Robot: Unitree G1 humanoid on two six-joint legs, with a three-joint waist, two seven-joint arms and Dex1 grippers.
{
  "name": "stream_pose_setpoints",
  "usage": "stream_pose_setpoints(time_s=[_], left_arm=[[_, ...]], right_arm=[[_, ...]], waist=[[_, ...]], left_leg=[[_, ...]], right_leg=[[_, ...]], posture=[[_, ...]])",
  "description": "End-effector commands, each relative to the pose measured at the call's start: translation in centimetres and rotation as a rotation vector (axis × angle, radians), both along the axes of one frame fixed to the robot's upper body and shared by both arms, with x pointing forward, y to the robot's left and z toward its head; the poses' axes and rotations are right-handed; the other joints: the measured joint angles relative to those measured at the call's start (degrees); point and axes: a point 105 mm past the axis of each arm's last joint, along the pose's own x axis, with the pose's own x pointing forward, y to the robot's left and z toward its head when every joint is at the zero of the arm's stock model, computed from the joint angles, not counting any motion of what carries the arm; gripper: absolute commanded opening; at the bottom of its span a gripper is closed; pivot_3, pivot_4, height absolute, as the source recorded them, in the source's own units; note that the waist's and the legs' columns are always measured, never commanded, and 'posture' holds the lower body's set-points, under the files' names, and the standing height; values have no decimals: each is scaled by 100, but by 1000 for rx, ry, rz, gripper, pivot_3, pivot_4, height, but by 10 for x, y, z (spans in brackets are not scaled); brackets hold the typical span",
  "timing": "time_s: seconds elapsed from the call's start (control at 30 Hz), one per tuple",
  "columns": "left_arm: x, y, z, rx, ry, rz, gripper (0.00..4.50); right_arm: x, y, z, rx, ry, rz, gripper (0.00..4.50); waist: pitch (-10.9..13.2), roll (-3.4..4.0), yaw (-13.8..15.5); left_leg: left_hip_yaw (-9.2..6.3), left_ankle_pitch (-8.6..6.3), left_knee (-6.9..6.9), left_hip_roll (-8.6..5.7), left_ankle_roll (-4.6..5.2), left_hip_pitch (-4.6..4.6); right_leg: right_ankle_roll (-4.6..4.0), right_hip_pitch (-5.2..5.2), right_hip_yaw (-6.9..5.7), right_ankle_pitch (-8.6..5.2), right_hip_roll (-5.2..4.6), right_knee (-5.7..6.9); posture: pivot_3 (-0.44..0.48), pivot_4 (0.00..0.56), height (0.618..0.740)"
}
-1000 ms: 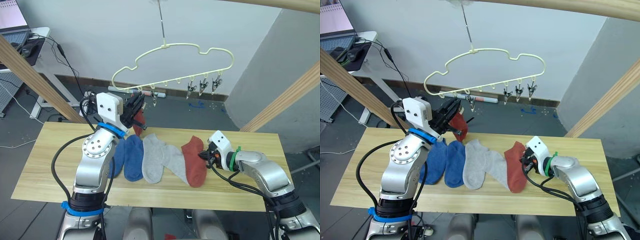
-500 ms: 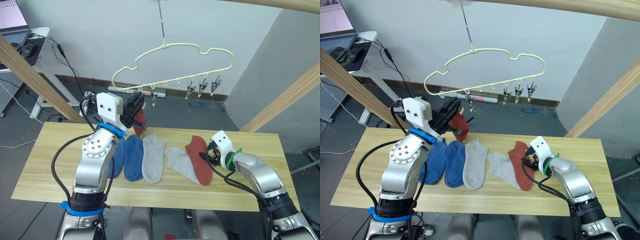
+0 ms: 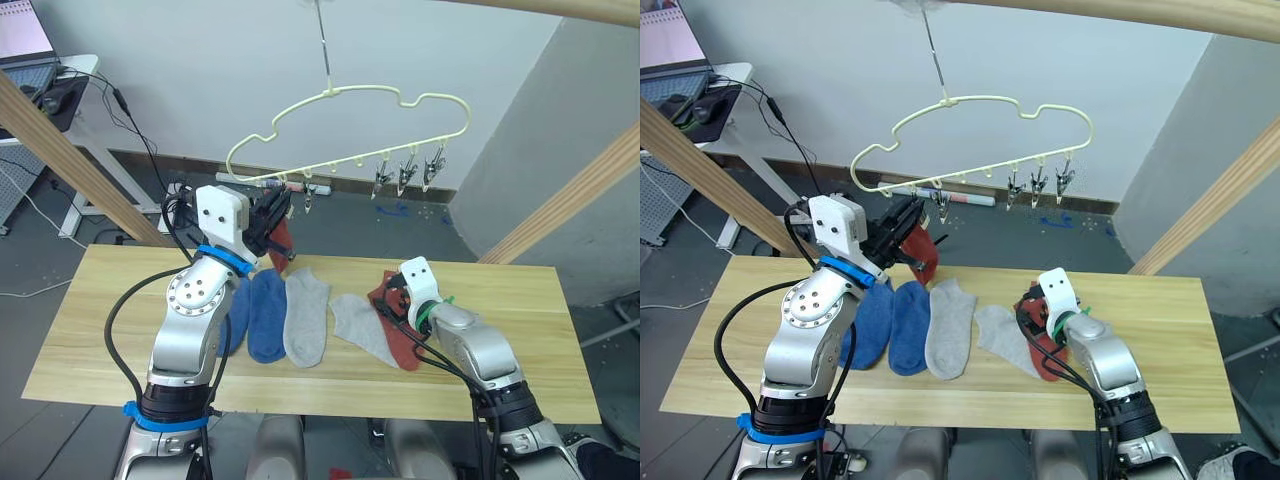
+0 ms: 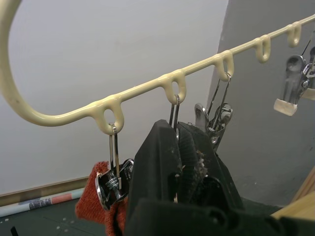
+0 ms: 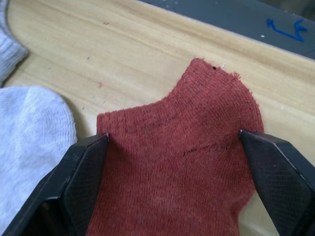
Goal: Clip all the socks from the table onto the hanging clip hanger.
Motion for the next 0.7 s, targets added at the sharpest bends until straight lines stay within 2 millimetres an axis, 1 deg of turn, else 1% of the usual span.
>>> stream_pose_setpoints(time_s=[0.03,0.07,0.17,0.3,0.33,0.47,0.53,0.6,0.7], left_arm=[[-2,0,0,14,-8,-2,0],[-2,1,0,15,-9,0,0],[-3,1,0,15,-10,4,0],[-3,1,0,14,-10,2,0],[-3,0,0,14,-9,1,0],[-1,-1,2,9,-13,-6,0],[-1,-1,3,7,-14,-8,0],[0,0,4,-11,-5,-10,0],[2,4,1,-69,48,-14,0]], right_arm=[[-13,0,-23,-22,75,13,4430],[-15,-1,-26,-24,82,15,4430],[-22,-2,-32,-40,77,53,3854],[-25,-4,-31,-51,55,91,2516],[-24,-5,-29,-49,47,96,2095],[-19,-7,-17,-59,-23,130,638],[-17,-5,-8,-49,-65,169,24],[-18,-1,0,-34,-88,207,24],[-26,9,28,28,-110,331,24]], waist=[[0,0,0],[-1,0,0],[-3,-1,1],[-4,-2,1],[-4,-2,0],[-4,-1,1],[-4,-1,1],[-4,-1,3],[-3,-1,4]], left_leg=[[0,0,1,0,0,1],[0,0,1,0,0,2],[-1,0,0,1,0,4],[-1,0,0,0,0,4],[-1,0,0,1,0,5],[-1,0,0,1,0,5],[-1,0,0,1,0,5],[-1,0,0,0,0,3],[-1,0,-2,0,0,-2]], right_leg=[[0,1,0,0,0,0],[0,1,0,0,0,1],[0,2,0,0,1,1],[0,4,0,0,0,-1],[0,4,0,0,1,-1],[0,4,0,0,1,1],[0,4,0,0,1,0],[0,4,0,0,1,-1],[1,1,-1,0,0,-3]], posture=[[111,318,740],[111,318,740],[121,313,740],[121,313,740],[121,313,740],[118,308,740],[114,304,740],[114,300,740],[114,296,740]])
